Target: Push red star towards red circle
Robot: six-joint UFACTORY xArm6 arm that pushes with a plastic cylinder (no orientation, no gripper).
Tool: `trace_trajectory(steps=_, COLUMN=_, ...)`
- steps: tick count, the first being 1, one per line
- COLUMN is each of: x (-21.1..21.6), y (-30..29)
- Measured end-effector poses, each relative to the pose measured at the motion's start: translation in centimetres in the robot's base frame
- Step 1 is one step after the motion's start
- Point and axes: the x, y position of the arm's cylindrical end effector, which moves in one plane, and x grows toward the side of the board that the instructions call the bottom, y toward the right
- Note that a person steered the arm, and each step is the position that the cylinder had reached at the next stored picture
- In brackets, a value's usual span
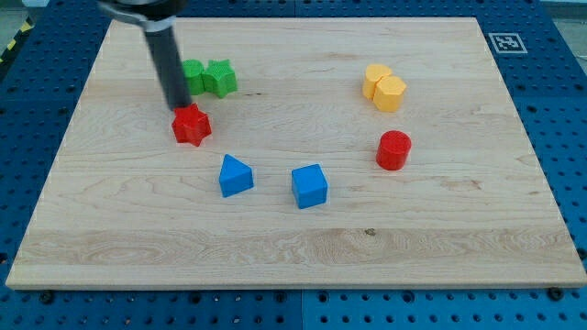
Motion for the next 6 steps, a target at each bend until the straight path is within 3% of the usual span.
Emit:
trace_trajectory(steps=2, x=2.1, y=0.5)
trace_trajectory(steps=6, x=8.5, y=12.8)
